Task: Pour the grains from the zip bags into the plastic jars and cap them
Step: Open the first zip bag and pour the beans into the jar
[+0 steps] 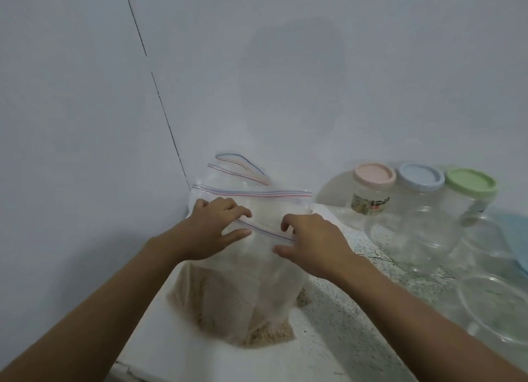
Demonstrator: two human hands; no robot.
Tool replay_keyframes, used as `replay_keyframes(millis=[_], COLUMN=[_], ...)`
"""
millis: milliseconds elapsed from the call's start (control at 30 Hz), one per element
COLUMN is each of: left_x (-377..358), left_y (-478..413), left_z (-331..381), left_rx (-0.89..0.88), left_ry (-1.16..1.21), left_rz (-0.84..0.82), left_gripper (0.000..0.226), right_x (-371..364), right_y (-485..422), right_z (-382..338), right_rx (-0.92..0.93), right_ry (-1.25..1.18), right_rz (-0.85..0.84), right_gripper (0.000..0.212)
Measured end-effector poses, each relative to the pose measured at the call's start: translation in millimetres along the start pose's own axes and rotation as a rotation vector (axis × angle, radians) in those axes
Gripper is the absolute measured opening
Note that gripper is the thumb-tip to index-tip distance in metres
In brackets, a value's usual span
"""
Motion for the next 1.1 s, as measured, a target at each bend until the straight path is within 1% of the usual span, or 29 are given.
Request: replay_keyframes(millis=[67, 133, 200, 300, 367, 433, 567, 633, 700, 867, 967, 1100], left_x=[1, 2, 3, 6, 11, 20, 41, 53, 61, 70, 76, 81], left_y=[-2, -4, -7, -10, -9, -6, 5, 12, 17, 15, 10, -3], left_z=[-4, -4, 0, 6, 9, 10, 18, 27, 37, 63, 87, 125], left_rx=[-0.066, -0.13, -0.177, -0.227, -0.267, -0.308, -0.409, -0.465, -0.482, -0.459, -0.447, -0.412], left_ry=[-0.061, -0.069, -0.064, -0.016, 0.055, 0.125, 0.195, 0.296, 0.372, 0.489, 0.542, 0.644], left_rz=[0.019, 0.022, -0.018, -0.121, -0.166, -0.191, -0.25, -0.253, -0.248, -0.188, -0.154, -0.143], left_gripper=[0.061, 0.053, 0.049, 0.047, 0.042, 0.033, 0.022, 0.017, 0.014, 0.012, 0.015, 0.018], right_x=[-1, 1, 4, 10, 13, 15, 19, 23, 31, 56, 70, 90], right_y=[-9, -17, -21, -18, -14, -9, 4, 12, 20, 39, 51, 71], right_z=[-2, -3, -6, -11, -15, -16, -16, -14, -9, 14, 34, 69], right_rx=[-0.011, 0.024, 0.095, 0.233, 0.282, 0.306, 0.363, 0.387, 0.396, 0.372, 0.34, 0.289], right_ry=[-0.084, -0.226, -0.359, -0.486, -0.517, -0.562, -0.702, -0.752, -0.783, -0.85, -0.918, -0.98], right_rz=[-0.059, -0.11, -0.17, -0.258, -0.276, -0.281, -0.262, -0.219, -0.153, 0.04, 0.205, 0.437], right_gripper=[0.041, 0.035, 0.025, 0.019, 0.016, 0.012, 0.011, 0.011, 0.009, 0.006, 0.008, 0.017])
Point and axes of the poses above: each hand's wrist, its own y-axis away from the middle knuckle, its own x-axis out of the back of the hand, z = x × y, the point moved 6 cm from there along -y, towards the middle knuckle, and after that the axes turned 15 degrees about -z, right-handed, at the moved point
